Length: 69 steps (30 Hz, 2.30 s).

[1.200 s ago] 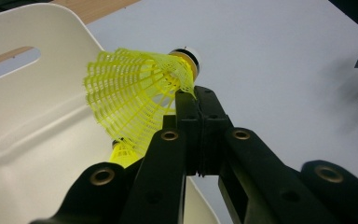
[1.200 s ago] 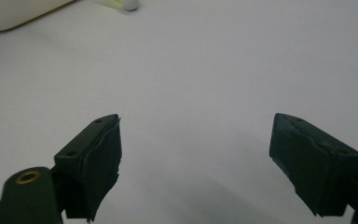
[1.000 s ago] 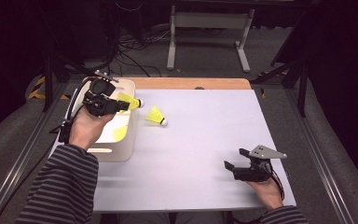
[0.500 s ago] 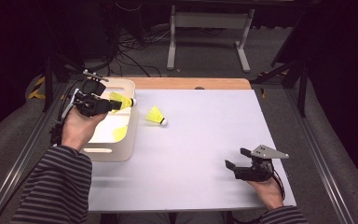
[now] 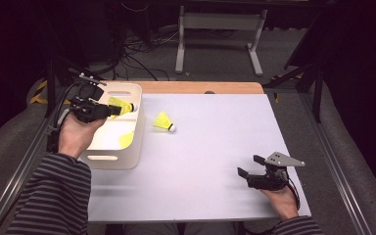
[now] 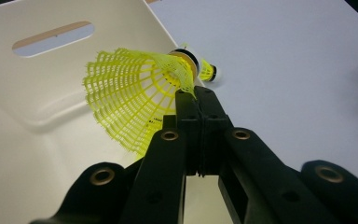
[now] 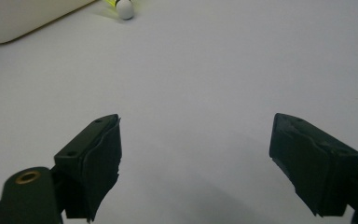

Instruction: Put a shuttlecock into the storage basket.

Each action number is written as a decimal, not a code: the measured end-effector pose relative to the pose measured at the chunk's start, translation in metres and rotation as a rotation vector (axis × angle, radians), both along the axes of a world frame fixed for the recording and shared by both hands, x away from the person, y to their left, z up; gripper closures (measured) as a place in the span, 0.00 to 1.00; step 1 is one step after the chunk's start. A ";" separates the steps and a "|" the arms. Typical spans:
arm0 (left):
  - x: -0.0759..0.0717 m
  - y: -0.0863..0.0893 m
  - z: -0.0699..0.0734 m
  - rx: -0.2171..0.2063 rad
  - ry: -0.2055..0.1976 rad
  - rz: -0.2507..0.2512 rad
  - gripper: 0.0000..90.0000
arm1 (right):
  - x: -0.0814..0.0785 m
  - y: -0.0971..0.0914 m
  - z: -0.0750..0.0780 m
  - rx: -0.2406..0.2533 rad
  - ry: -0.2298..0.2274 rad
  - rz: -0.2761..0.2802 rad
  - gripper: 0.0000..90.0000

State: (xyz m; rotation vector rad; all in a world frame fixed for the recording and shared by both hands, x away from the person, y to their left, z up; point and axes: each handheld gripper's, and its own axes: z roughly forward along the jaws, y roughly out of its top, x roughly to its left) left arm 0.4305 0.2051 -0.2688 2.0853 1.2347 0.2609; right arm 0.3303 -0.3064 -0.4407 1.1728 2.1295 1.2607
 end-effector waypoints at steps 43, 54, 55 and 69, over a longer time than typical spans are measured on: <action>0.030 0.000 -0.045 0.117 0.110 0.072 0.99 | 0.001 0.001 -0.001 -0.015 0.010 0.001 0.19; 0.040 -0.001 -0.055 0.121 0.141 0.095 0.99 | 0.001 0.001 -0.001 -0.011 0.008 0.002 0.20; 0.041 -0.001 -0.056 0.123 0.141 0.095 0.99 | 0.001 0.001 -0.001 -0.011 0.008 0.002 0.20; 0.045 0.007 -0.065 0.112 0.174 0.123 0.99 | 0.001 0.002 -0.002 -0.022 0.009 0.004 0.20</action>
